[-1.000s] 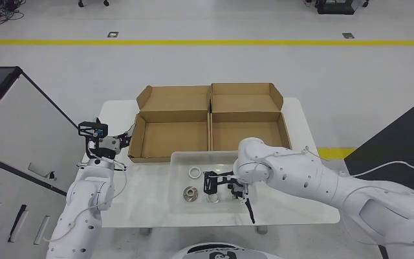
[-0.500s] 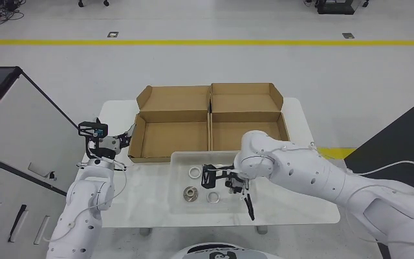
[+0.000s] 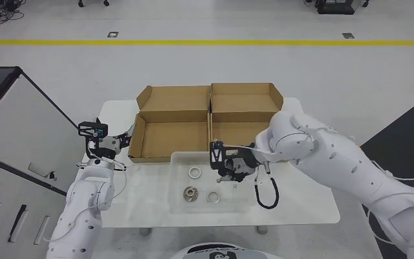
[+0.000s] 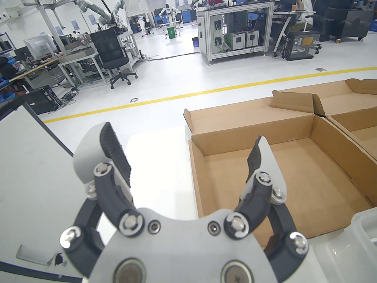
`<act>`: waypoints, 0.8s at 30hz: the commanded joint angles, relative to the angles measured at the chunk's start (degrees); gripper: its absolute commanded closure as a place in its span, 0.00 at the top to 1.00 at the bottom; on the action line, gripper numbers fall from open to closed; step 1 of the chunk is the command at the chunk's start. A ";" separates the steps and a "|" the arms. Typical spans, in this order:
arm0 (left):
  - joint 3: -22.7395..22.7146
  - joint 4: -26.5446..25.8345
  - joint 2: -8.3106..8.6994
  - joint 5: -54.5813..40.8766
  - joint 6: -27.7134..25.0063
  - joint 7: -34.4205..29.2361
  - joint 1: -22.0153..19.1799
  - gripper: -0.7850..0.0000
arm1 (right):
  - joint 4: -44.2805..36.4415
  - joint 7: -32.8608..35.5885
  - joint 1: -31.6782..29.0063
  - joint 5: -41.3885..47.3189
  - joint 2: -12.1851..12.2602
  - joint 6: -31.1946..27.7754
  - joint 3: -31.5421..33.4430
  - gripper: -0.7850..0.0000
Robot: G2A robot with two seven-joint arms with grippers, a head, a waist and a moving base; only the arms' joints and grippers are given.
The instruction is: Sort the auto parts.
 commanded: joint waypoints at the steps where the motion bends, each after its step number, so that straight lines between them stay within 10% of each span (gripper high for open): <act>1: 0.00 0.00 0.00 0.00 0.00 0.00 0.00 1.00 | 0.69 -1.95 -1.57 1.61 1.70 -1.95 2.83 0.00; 14: 0.00 0.00 0.00 0.00 0.00 0.00 0.00 1.00 | 5.14 -24.05 -12.36 10.56 6.74 -23.99 14.66 0.00; 24: 0.00 0.00 0.00 0.00 0.00 0.00 0.00 1.00 | 1.63 -37.60 -12.45 11.58 5.60 -24.73 17.84 0.00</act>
